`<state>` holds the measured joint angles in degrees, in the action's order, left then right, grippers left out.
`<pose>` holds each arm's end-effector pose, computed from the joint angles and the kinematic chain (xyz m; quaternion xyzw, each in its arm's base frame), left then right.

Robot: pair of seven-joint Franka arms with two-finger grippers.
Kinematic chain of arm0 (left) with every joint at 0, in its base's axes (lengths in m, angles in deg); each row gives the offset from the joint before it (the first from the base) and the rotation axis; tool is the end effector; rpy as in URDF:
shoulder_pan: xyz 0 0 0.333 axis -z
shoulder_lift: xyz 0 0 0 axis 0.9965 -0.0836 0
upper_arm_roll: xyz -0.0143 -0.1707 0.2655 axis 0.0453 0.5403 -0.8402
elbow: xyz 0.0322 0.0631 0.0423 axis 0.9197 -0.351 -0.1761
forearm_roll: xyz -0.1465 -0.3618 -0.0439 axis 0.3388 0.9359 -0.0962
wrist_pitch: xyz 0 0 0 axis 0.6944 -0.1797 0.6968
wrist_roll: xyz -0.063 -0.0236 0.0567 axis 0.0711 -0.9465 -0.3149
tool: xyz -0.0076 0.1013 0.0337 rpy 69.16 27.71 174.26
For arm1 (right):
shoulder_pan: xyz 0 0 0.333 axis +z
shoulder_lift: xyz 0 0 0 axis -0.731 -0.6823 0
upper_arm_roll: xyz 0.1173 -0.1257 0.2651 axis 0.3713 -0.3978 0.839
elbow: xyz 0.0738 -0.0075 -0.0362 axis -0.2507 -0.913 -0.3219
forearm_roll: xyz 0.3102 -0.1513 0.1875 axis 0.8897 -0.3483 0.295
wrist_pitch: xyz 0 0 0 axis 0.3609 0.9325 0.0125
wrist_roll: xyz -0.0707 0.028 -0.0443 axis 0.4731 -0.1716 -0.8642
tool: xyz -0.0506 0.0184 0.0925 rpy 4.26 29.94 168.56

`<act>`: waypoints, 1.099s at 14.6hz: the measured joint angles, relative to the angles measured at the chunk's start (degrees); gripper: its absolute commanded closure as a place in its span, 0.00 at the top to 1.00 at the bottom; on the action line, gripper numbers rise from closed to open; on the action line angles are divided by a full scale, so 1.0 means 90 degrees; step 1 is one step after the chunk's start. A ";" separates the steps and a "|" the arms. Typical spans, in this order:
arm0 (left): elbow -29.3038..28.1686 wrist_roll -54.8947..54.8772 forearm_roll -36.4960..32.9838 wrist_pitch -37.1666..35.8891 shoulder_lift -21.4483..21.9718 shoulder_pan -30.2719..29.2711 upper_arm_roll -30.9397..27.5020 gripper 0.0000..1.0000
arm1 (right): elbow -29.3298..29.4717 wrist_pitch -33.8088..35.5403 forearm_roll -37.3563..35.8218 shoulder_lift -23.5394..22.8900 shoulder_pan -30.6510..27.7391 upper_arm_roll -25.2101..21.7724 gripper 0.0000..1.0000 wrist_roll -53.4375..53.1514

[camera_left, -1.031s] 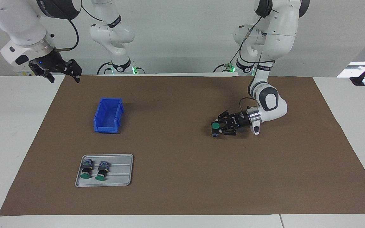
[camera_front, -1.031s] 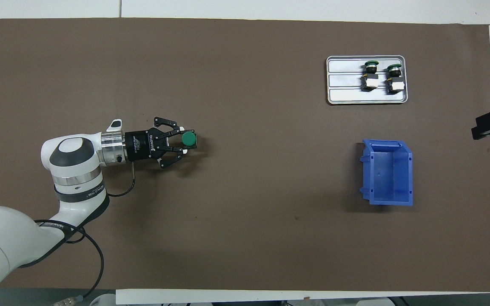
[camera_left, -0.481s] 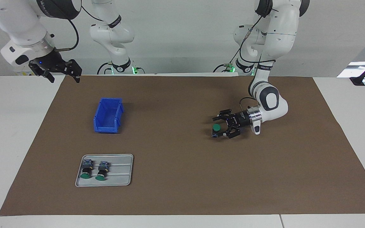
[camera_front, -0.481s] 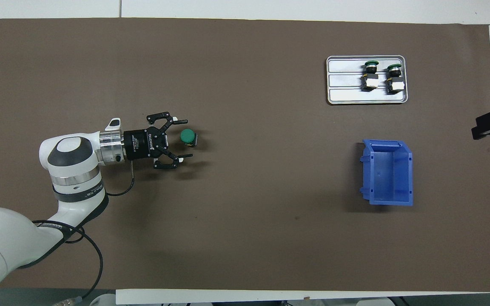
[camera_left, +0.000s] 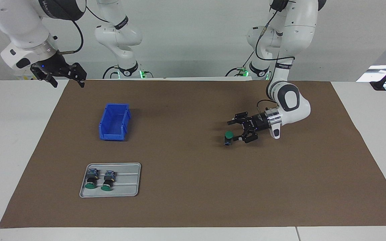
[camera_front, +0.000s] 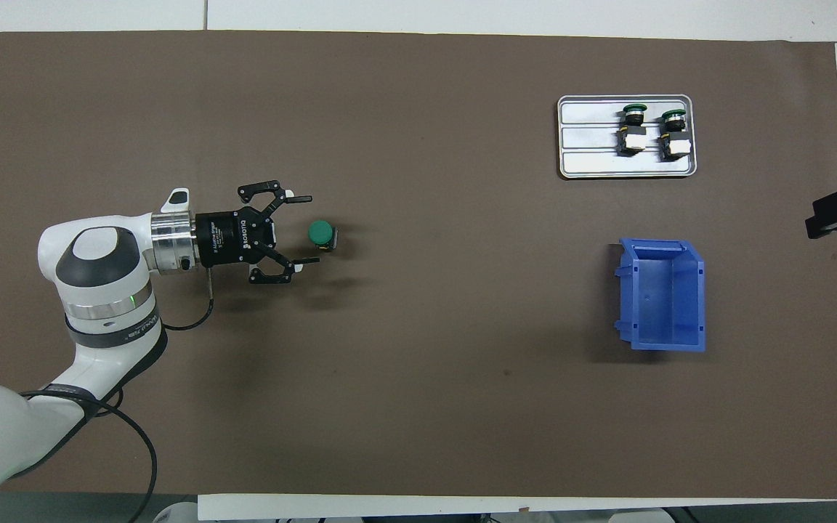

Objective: Place and press button with both arms

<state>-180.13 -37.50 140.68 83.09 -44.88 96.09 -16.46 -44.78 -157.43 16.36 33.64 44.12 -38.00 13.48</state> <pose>0.5127 -0.1790 0.2902 0.6250 0.5443 -0.3507 0.4361 0.5306 -0.0480 0.6256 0.9974 -0.0011 -0.0702 0.0166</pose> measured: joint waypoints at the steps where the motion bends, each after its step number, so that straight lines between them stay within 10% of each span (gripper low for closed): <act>1: 0.0024 0.0190 -0.0409 0.0115 0.0163 0.0000 -0.0005 1.00 | 0.0000 0.0000 0.0000 0.0000 0.0000 0.0000 0.99 0.0000; 16: 0.1394 0.1481 -0.5859 0.0116 0.0865 0.0351 0.0052 1.00 | -0.0001 0.0001 0.0000 0.0000 0.0021 0.0001 0.99 0.0006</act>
<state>-167.58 -24.17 87.96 84.13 -37.10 99.25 -15.99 -44.79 -157.42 16.36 33.64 44.31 -37.99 13.54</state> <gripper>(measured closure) 0.000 0.004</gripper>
